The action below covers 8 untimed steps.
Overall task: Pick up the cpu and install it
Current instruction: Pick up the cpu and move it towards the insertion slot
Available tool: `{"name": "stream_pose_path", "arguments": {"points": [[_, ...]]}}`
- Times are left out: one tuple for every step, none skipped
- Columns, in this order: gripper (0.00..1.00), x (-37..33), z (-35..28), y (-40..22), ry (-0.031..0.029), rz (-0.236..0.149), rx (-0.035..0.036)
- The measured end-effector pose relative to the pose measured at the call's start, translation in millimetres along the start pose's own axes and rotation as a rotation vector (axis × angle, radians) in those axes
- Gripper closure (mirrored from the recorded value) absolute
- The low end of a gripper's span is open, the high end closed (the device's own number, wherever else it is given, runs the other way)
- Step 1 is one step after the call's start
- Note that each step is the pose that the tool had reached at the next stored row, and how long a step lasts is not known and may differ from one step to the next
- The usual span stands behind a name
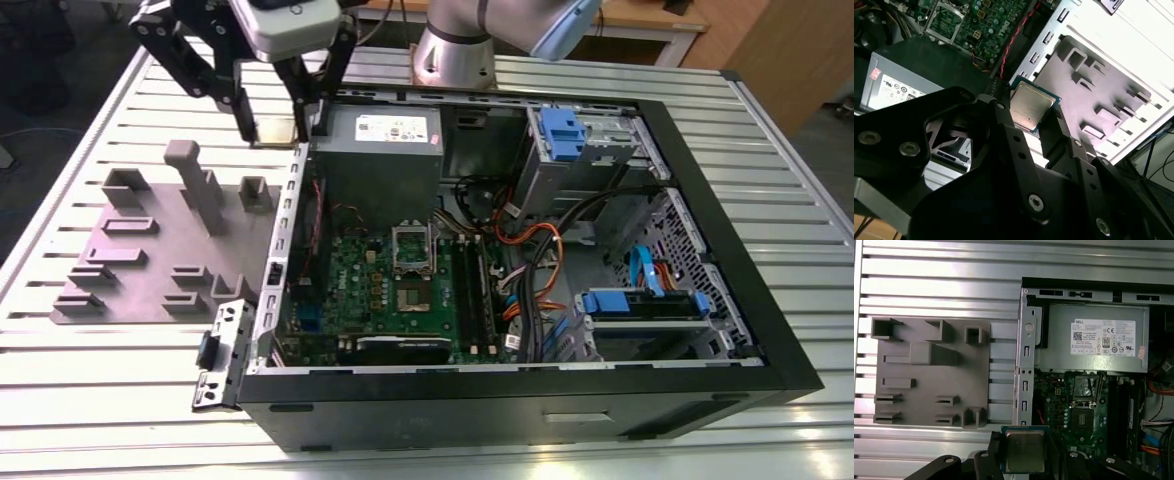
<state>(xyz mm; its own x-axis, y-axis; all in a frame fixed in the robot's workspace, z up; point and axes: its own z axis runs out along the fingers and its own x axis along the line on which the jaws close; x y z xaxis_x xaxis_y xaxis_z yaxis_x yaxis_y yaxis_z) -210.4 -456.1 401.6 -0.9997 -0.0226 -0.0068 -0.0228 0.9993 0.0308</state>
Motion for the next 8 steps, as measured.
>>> {"name": "stream_pose_path", "arguments": {"points": [[0.53, -1.7, 0.1, 0.0, 0.0000, 0.000, 0.0001], [0.53, -3.6, 0.3, -0.1, -0.0001, 0.000, 0.0000], [0.53, -5.5, 0.4, -0.2, 0.0000, 0.000, 0.0000], [0.53, -7.4, 0.5, -0.2, 0.0000, 0.000, 0.0000], [0.53, -9.3, 0.6, -0.2, 0.0000, 0.000, 0.0000], [0.53, -11.1, 0.7, -0.3, 0.0000, 0.000, -0.0001], [0.53, -12.8, 0.8, -0.3, 0.0000, 0.000, -0.0001], [0.53, -14.3, 0.8, -0.4, 0.0000, 0.000, 0.0000]]}}
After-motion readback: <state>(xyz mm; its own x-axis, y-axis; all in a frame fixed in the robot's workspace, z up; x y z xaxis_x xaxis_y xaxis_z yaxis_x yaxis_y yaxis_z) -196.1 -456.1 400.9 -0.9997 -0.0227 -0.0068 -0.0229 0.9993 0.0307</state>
